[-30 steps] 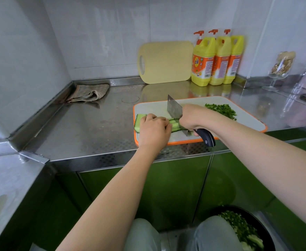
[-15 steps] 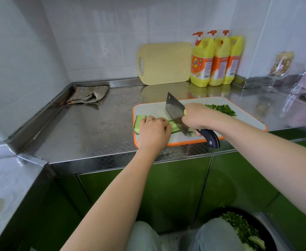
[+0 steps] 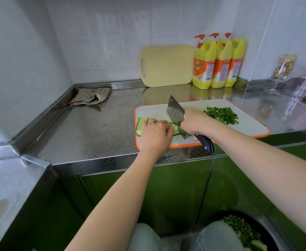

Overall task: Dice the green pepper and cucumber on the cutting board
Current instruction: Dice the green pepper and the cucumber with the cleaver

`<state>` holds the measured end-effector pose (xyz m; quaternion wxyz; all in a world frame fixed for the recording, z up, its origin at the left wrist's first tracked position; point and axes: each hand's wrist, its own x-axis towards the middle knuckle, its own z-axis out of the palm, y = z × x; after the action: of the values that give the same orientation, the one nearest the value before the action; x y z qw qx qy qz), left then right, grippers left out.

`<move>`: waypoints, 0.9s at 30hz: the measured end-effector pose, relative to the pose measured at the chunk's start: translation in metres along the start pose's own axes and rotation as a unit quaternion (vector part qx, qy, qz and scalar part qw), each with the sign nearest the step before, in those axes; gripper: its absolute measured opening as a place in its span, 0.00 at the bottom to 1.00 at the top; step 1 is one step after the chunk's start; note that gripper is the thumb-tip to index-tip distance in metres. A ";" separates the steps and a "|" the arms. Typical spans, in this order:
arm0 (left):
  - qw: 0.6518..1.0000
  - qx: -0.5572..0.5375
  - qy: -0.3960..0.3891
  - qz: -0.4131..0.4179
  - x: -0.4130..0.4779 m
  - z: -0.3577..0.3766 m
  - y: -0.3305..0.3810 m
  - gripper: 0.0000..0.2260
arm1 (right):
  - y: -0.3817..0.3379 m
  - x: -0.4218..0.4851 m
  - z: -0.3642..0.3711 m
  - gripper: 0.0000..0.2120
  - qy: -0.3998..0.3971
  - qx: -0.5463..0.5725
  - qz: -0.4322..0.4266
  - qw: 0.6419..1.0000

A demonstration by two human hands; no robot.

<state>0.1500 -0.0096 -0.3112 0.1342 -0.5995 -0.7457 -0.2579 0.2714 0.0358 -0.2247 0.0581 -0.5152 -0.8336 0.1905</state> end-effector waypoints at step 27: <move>0.999 0.013 0.011 -0.043 0.000 -0.003 -0.001 0.20 | -0.011 -0.010 0.003 0.05 0.021 -0.052 -0.010 0.998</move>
<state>0.1490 -0.0114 -0.3084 0.1390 -0.5620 -0.7726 -0.2607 0.2656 0.0222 -0.2226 0.0501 -0.5131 -0.8461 0.1353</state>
